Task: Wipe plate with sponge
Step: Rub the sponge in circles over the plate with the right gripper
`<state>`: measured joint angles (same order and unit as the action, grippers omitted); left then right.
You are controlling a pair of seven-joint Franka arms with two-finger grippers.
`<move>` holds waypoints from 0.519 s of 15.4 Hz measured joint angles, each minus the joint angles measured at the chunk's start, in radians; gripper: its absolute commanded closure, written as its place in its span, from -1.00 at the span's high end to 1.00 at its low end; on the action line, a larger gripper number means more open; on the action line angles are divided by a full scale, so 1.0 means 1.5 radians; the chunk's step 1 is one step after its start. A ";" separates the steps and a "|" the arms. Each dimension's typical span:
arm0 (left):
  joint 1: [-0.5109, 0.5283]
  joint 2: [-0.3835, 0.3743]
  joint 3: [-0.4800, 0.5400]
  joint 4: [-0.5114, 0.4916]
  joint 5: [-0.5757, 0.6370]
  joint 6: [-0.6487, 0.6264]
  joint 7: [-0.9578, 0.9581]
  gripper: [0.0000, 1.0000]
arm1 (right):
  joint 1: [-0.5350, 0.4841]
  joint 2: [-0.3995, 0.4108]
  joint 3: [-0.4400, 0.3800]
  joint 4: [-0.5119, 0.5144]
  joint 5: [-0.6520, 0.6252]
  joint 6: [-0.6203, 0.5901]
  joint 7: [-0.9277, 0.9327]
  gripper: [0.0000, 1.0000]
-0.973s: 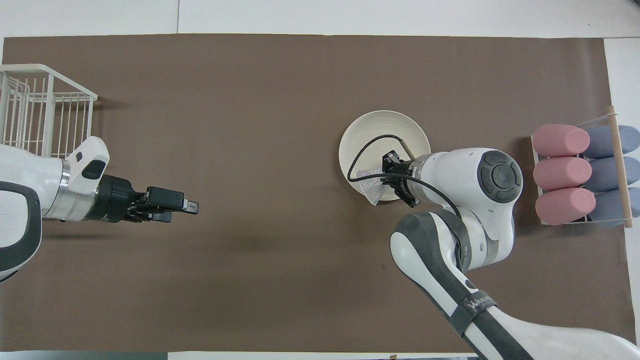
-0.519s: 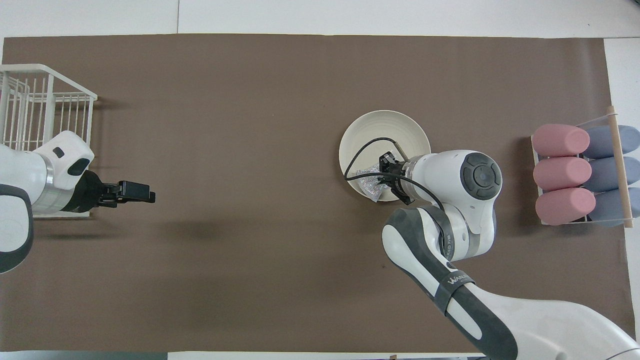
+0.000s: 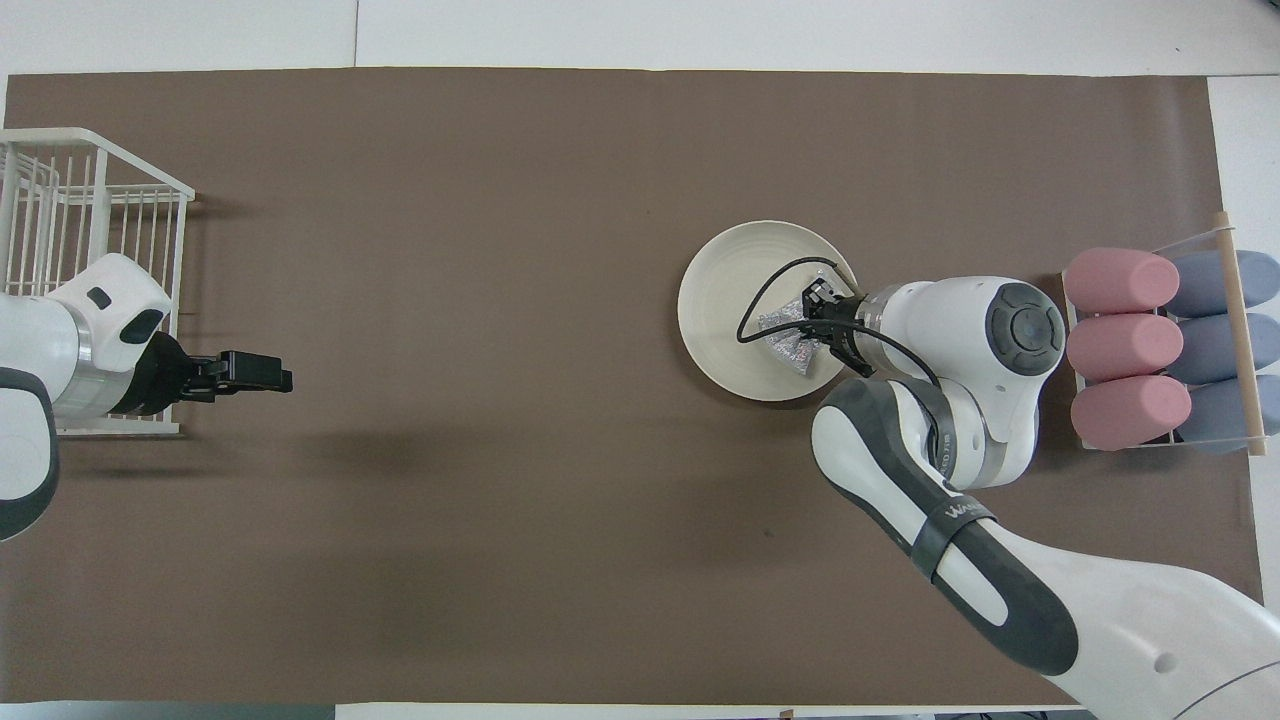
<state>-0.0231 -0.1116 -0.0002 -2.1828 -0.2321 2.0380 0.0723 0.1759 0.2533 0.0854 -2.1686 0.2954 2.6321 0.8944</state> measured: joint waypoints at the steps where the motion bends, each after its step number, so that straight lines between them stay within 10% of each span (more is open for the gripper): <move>1: 0.000 0.000 0.000 0.000 0.000 0.003 0.000 1.00 | -0.002 0.002 0.000 0.002 0.000 0.000 -0.003 -1.00; 8: 0.000 0.002 0.000 0.000 0.000 0.006 0.000 1.00 | 0.085 0.005 0.004 0.006 0.001 0.006 0.133 -1.00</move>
<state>-0.0225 -0.1086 -0.0006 -2.1830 -0.2316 2.0471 0.0723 0.3029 0.2606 0.0915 -2.1602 0.2971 2.6407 1.0943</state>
